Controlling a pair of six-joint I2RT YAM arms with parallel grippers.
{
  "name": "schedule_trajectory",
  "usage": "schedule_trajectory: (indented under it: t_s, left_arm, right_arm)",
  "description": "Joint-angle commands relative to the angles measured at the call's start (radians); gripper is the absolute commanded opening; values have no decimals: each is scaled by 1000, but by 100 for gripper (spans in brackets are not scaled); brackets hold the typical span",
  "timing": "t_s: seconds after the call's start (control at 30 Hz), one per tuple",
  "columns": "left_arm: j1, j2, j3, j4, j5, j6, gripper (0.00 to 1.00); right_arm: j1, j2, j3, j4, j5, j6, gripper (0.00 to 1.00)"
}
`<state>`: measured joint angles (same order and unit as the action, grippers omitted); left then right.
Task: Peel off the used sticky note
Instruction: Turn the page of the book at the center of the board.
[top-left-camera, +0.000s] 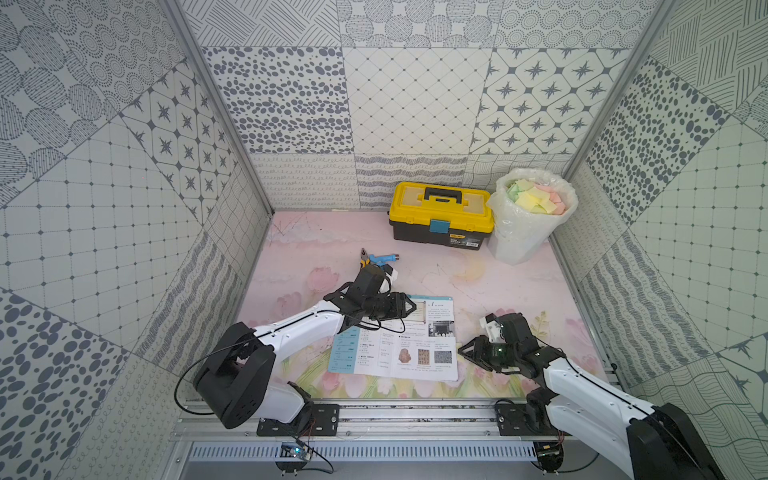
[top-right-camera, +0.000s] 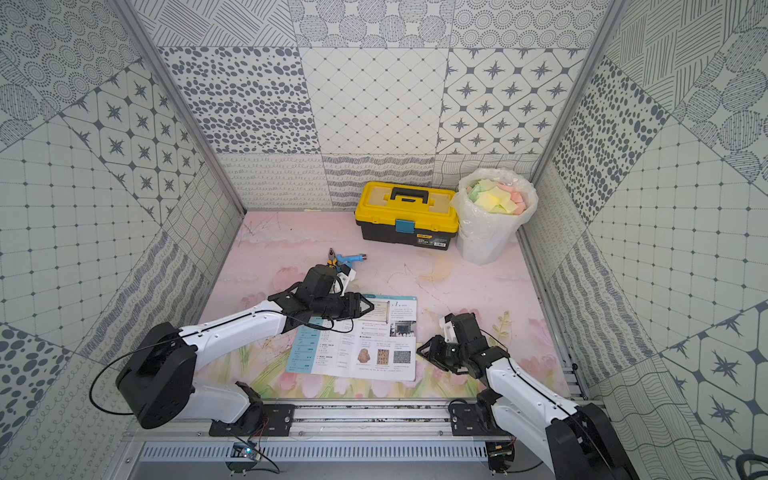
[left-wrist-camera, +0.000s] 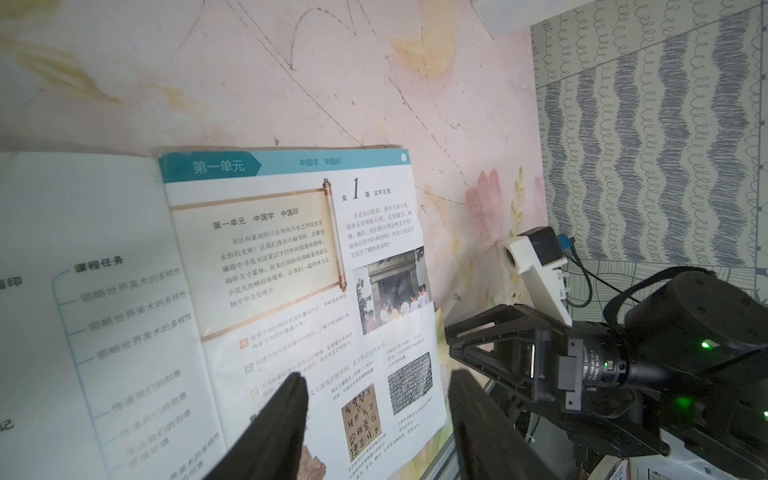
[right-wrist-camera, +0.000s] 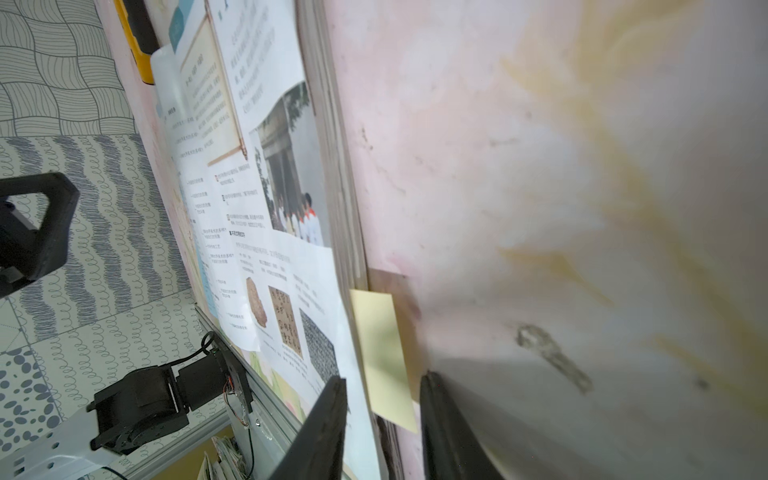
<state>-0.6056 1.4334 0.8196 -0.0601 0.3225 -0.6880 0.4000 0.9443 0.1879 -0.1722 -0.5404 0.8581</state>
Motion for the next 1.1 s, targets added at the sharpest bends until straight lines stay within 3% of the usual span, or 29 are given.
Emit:
schedule_trajectory:
  t_s: [0.0, 0.2, 0.43, 0.83, 1.07]
  left_arm:
    - [3, -5, 19, 2, 38, -5, 58]
    - [4, -5, 19, 2, 37, -4, 58]
    - [3, -1, 18, 6, 38, -6, 58]
    - [3, -5, 25, -7, 50, -6, 58]
    - [2, 19, 43, -10, 87, -14, 62]
  right_arm:
    - [2, 23, -16, 85, -16, 5, 31]
    - [-9, 36, -22, 122, -30, 14, 24]
    - [-10, 22, -5, 128, -68, 24, 0]
    - [-2, 6, 78, 125, -144, 30, 0]
    - [62, 60, 163, 142, -134, 30, 0]
